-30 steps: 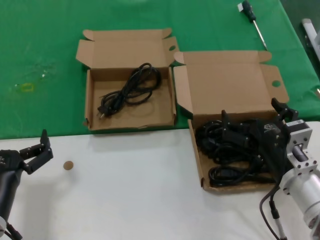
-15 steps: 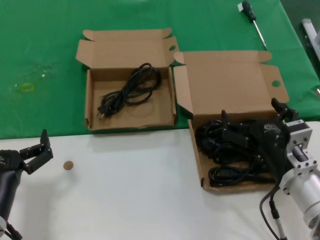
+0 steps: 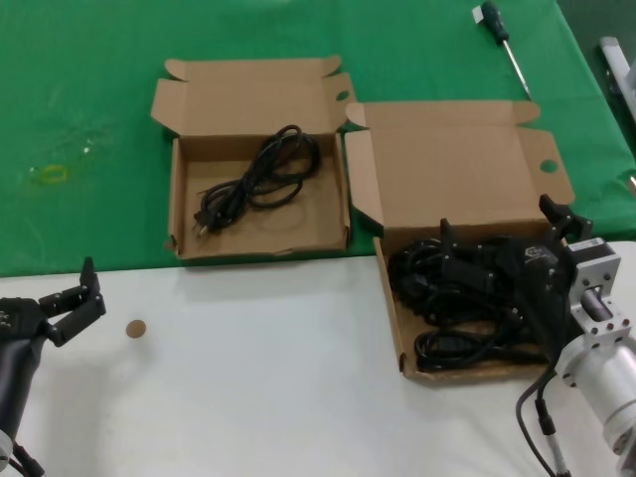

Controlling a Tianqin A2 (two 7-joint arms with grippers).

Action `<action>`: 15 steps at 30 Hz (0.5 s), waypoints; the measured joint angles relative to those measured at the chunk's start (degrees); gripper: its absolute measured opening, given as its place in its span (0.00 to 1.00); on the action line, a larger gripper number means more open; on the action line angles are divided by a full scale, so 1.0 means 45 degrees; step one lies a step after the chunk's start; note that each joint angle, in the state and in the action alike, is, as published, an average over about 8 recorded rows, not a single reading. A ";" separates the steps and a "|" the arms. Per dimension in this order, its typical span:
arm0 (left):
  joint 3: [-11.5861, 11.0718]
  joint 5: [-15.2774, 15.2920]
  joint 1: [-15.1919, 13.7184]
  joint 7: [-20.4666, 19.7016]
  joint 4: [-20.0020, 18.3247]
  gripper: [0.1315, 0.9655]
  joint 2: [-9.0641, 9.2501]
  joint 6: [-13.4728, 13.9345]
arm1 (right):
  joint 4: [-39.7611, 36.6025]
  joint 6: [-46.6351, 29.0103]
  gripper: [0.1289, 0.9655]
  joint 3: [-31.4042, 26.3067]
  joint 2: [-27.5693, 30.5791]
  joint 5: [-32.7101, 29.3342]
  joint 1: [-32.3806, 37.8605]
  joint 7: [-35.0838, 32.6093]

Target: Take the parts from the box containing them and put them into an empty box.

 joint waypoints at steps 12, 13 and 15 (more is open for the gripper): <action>0.0000 0.0000 0.0000 0.0000 0.0000 1.00 0.0000 0.0000 | 0.0000 0.0000 1.00 0.0000 0.0000 0.0000 0.0000 0.0000; 0.0000 0.0000 0.0000 0.0000 0.0000 1.00 0.0000 0.0000 | 0.0000 0.0000 1.00 0.0000 0.0000 0.0000 0.0000 0.0000; 0.0000 0.0000 0.0000 0.0000 0.0000 1.00 0.0000 0.0000 | 0.0000 0.0000 1.00 0.0000 0.0000 0.0000 0.0000 0.0000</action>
